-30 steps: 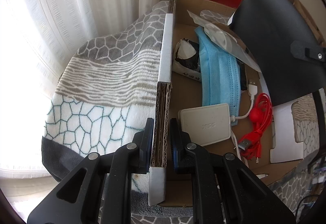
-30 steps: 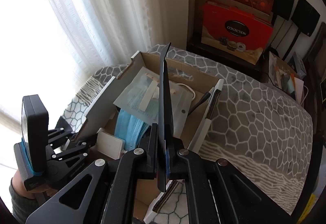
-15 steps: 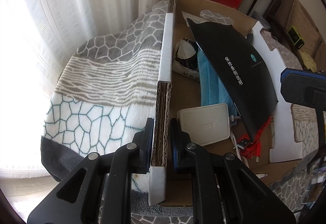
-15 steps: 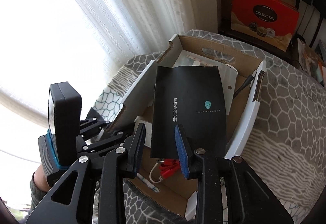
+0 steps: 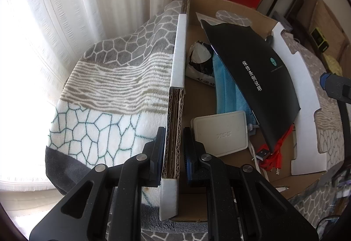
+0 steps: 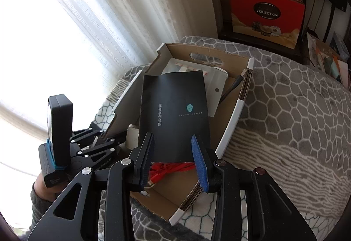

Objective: Organize objects
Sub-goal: 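Carry the black folder into the box and open the right tool, then press the black folder down into the box with the right tool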

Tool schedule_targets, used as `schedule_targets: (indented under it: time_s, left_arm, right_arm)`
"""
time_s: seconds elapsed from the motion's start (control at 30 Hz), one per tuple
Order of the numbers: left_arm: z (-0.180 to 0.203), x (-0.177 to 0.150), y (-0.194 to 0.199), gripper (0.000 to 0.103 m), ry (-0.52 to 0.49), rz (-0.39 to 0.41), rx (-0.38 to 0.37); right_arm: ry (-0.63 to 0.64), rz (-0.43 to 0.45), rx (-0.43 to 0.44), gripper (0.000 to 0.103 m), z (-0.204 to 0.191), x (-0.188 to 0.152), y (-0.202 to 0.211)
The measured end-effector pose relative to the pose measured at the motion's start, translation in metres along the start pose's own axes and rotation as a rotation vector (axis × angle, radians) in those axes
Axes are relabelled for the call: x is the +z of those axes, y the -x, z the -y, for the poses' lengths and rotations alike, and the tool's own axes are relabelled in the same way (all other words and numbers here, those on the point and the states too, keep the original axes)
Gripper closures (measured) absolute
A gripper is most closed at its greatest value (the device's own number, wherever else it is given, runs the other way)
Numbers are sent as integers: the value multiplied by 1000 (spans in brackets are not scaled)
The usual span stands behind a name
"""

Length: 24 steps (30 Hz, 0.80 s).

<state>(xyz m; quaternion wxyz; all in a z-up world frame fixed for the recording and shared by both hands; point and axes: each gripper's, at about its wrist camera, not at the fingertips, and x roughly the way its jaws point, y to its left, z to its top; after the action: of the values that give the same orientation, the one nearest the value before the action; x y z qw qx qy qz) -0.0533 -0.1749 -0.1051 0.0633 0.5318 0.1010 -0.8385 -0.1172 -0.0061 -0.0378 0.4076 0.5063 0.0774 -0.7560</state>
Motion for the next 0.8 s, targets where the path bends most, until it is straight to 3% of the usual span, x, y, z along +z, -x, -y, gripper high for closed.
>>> schedule_targets:
  time_s: [0.3,0.43,0.57,0.63,0.8]
  left_arm:
    - [-1,0,0,90,11,3,4]
    - [-1,0,0,90,12,2,2]
    - [-2,0,0,92,17,11,4]
    - [-2,-1,2,92,13,21,7]
    - [2,-1,6,92,8,28,7]
  right_arm:
    - [-93,14,-162,66,37,-2,-3]
    - [-178,-25,-122,66,56,-7,-18]
    - [-146,-64,-75,67,57,-9,-30]
    - [-147,-81,-50,77,56,-9,-35]
    - [-106,-73,-88,80,51,-11,-32]
